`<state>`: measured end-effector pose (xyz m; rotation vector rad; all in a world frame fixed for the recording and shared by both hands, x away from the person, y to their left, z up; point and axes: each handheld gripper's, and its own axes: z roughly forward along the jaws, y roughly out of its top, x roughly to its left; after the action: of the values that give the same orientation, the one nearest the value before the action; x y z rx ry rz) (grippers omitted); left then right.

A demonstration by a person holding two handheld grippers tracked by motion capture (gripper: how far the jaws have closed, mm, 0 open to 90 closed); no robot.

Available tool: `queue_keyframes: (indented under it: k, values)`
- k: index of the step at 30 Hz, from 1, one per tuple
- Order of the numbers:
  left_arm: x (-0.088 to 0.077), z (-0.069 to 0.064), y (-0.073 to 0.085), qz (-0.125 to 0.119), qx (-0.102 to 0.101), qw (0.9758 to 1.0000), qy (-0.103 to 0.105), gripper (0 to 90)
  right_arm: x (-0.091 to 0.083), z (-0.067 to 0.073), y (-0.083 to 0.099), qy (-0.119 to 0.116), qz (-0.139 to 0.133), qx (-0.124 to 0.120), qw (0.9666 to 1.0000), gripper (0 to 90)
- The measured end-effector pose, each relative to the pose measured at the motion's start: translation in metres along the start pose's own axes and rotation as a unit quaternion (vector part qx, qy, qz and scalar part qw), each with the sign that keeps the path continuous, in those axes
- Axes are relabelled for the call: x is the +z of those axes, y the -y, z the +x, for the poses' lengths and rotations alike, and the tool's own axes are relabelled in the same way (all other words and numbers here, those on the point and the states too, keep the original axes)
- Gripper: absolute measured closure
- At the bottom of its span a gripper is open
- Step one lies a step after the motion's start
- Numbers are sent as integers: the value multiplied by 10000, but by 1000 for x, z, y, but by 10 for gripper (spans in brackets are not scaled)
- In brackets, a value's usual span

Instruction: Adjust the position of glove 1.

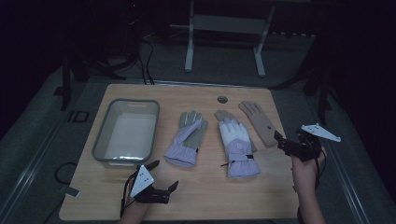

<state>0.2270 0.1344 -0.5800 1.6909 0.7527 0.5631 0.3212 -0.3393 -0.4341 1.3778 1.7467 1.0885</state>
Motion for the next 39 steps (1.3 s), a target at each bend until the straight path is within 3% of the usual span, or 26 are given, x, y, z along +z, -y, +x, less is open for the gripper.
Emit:
queue_keyframes:
  k: [4, 8, 16, 23, 31, 39]
  values:
    - [0, 0, 0, -1, -4, 10000, -15, 6, 7, 11, -9, -389, 147, -14, 9991, 132]
    - [0, 0, 0, 5, 12, 10000, -3, 6, 16, 27, -15, -602, 222, -22, 9979, 135]
    - [0, 0, 0, 18, 5, 10000, 25, 6, 31, 57, -27, -709, 368, -254, 9965, 135]
    - [0, 1, 0, 17, -19, 10000, 59, 6, 43, 85, -34, -1051, 494, -527, 9918, 129]
    - [1, 1, 0, 46, 10, 10000, 66, 6, 64, 115, -35, -1290, 642, -435, 9886, 129]
    - [1, 1, 0, 51, 13, 9999, 92, 6, 79, 147, -39, -1516, 681, -573, 9844, 121]
